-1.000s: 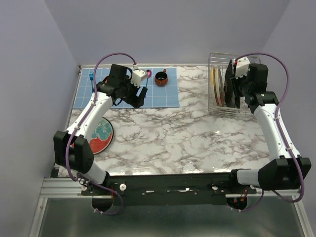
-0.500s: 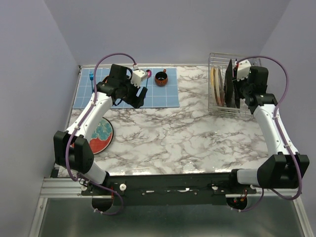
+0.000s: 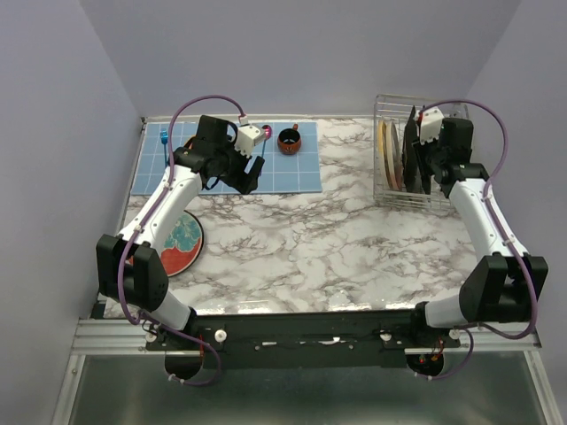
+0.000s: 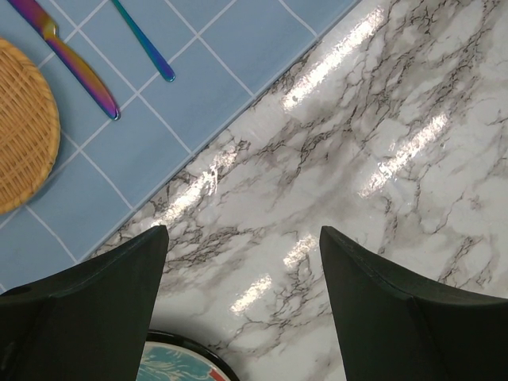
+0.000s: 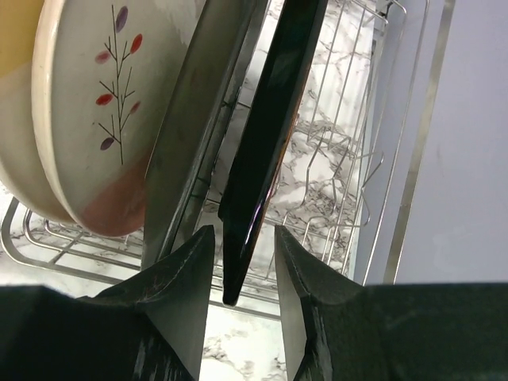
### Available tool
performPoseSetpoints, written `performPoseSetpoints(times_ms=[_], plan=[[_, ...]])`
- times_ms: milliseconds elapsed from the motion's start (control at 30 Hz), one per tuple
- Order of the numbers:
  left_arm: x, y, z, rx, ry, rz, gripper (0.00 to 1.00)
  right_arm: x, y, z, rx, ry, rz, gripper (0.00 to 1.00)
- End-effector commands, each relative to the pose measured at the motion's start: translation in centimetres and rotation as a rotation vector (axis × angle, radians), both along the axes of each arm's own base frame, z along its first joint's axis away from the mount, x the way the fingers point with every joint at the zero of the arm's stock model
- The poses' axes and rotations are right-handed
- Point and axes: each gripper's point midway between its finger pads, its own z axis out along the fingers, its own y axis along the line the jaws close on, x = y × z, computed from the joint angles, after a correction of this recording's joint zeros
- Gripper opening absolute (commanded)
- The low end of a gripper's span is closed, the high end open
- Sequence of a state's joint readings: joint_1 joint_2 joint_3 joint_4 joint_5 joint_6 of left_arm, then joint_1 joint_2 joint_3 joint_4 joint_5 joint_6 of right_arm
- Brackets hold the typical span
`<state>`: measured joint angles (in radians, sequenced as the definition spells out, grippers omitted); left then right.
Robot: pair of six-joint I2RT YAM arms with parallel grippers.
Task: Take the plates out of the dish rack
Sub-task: Unload the plate from the dish rack.
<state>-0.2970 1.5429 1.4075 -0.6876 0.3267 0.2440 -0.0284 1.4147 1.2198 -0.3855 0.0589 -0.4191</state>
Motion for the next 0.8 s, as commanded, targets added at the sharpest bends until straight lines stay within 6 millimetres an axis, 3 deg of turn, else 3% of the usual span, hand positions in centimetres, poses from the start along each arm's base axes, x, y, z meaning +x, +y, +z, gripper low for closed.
performPoseSetpoints(times_ms=[0, 300, 633, 767], plan=[[0.1, 0.1, 0.1, 0.009, -0.022, -0.004, 0.86, 1.3, 0.0, -1.0, 0.017, -0.004, 0.009, 0.44], [0.2, 0.2, 0.0, 0.018, -0.024, -0.005, 0.86, 2.6, 0.1, -2.8, 0.025, 0.017, 0.009, 0.41], [0.2, 0.1, -0.7, 0.018, -0.011, -0.008, 0.86, 3.2, 0.3, -3.1, 0.041, 0.025, 0.016, 0.14], [0.1, 0.1, -0.9, 0.021, -0.011, -0.008, 0.86, 3.4, 0.3, -3.2, 0.051, 0.024, 0.011, 0.08]])
